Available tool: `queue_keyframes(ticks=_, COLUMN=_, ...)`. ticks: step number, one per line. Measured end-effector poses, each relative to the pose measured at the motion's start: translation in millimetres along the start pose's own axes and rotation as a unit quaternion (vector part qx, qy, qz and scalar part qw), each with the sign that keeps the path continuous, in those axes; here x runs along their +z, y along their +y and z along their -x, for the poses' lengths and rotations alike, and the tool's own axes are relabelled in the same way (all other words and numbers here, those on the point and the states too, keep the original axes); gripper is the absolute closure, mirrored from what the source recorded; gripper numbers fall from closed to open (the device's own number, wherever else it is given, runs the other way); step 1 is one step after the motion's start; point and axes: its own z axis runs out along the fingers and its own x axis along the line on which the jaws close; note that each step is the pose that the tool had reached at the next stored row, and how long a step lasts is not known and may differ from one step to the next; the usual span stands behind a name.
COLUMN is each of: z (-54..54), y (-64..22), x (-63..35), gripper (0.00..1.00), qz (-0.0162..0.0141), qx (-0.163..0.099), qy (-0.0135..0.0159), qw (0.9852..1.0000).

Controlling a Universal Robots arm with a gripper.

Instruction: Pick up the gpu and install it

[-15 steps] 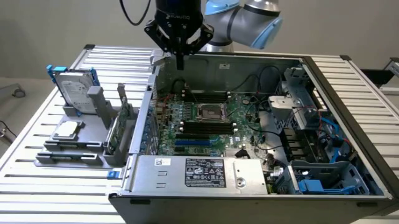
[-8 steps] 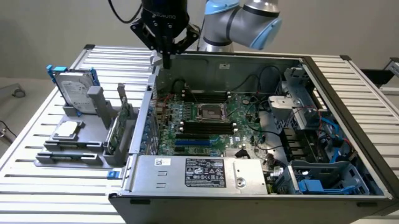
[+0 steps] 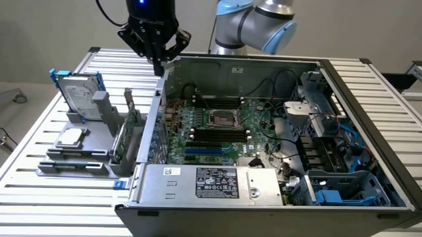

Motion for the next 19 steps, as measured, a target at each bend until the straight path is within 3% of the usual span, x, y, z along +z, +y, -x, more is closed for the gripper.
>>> queue_keyframes(ticks=13, z=-56.6, y=-8.0, x=18.9, gripper=0.89, qz=-0.0001, qx=-0.001, qy=0.0001, qw=1.0)
queue_keyframes(ticks=19, z=-60.8, y=-11.5, x=20.8, gripper=0.89, qz=-0.0007, qx=-0.015, qy=0.0008, qw=0.9999)
